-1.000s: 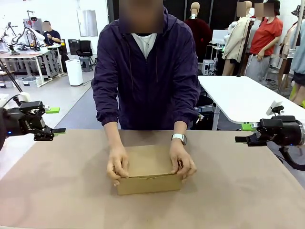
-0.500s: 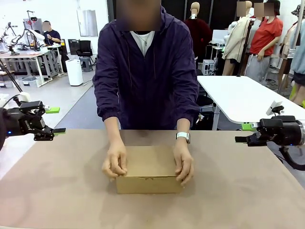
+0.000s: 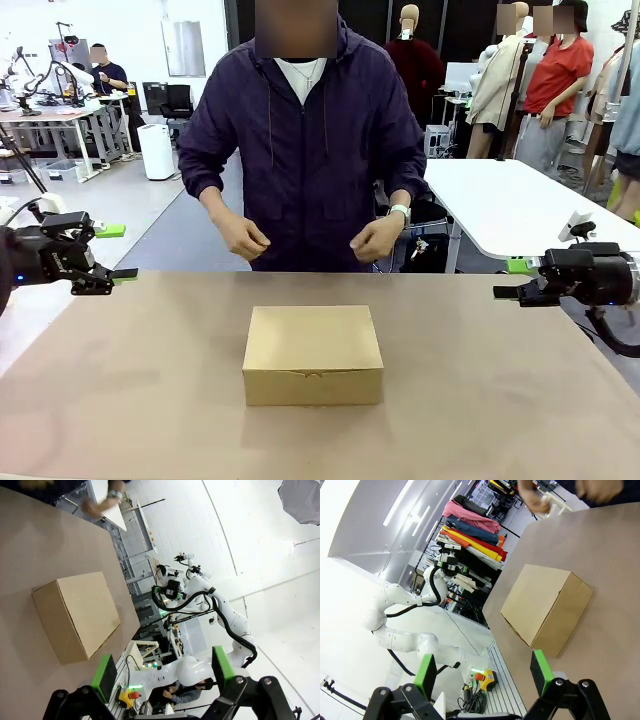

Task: Pack the items into the box.
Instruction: Close the Mailer Box.

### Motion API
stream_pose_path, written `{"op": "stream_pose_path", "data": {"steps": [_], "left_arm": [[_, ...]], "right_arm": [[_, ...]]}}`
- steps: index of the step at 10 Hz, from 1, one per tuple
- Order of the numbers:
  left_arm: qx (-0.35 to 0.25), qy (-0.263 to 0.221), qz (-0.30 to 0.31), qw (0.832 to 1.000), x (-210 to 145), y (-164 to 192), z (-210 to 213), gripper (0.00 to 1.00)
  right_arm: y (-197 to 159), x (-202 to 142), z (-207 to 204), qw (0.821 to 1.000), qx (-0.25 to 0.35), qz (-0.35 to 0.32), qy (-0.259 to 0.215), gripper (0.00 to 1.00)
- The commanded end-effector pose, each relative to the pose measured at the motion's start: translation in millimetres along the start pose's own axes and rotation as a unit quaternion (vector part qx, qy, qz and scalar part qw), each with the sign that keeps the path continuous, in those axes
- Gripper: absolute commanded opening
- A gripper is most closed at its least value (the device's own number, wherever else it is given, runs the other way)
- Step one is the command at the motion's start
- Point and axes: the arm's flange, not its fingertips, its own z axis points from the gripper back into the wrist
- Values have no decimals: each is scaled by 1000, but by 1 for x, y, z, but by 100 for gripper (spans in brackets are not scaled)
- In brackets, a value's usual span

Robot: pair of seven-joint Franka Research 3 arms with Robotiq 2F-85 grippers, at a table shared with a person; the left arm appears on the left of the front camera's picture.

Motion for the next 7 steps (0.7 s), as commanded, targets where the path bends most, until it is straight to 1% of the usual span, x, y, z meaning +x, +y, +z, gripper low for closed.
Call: {"op": "stream_pose_path", "data": {"steps": [1,7], "left_arm": [[-6,-2,-8,1000,2,-2,1,100],[-6,-2,-8,1000,2,-2,1,100]], "right_arm": [[1,5,-2,1000,5,3,-2,100],[1,5,-2,1000,5,3,-2,100]]}}
